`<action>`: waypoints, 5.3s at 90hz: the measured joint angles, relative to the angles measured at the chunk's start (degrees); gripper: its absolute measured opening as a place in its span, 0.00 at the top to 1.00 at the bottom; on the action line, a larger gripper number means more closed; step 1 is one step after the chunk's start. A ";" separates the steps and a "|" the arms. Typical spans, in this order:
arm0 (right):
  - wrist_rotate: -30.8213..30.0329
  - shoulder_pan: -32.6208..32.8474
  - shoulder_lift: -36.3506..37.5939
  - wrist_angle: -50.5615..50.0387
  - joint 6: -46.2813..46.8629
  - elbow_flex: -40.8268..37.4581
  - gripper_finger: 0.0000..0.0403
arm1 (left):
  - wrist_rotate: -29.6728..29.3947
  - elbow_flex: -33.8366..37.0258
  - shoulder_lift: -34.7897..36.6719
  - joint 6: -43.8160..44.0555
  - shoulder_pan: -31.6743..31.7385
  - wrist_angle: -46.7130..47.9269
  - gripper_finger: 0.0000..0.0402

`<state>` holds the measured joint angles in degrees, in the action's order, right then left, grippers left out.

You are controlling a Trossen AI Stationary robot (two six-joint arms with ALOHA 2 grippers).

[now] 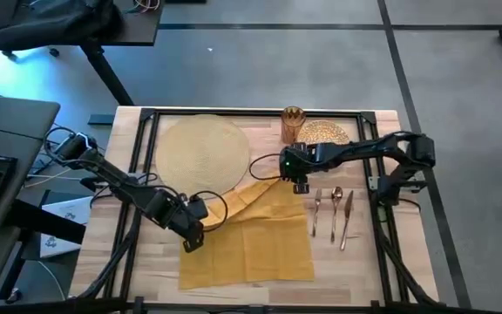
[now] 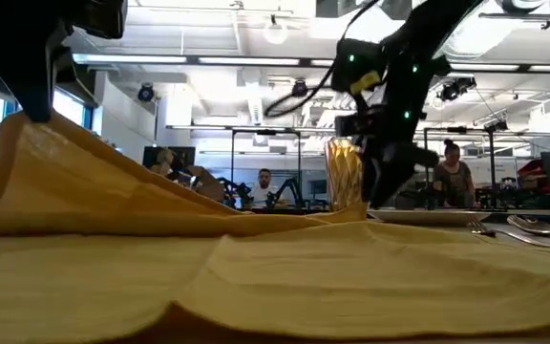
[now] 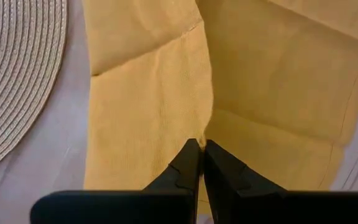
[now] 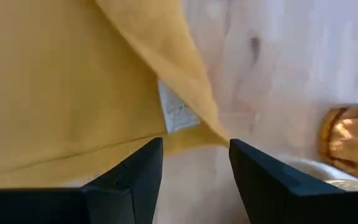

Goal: Set table place
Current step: Fold the yellow table napkin

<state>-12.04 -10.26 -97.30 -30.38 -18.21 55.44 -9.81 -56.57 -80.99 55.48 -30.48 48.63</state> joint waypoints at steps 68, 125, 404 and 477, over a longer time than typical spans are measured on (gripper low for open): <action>0.12 2.00 1.40 -1.45 1.86 1.96 1.00 | -3.86 -3.26 0.38 0.42 1.17 4.03 1.00; 7.28 -1.94 2.60 -2.87 -2.91 3.34 0.94 | -13.38 -10.98 0.46 -4.59 7.98 20.68 1.00; 11.00 -4.37 -6.79 -1.11 -13.16 13.72 0.56 | -1.74 -14.50 0.16 -20.46 -1.78 4.14 1.00; 21.97 -9.66 -13.04 -16.76 -23.22 16.61 0.95 | -2.81 -14.50 0.13 -20.05 -1.88 5.09 1.00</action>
<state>9.93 -19.92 -110.35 -47.14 -41.43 72.05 -12.62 -71.07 -80.86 35.43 -32.36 53.72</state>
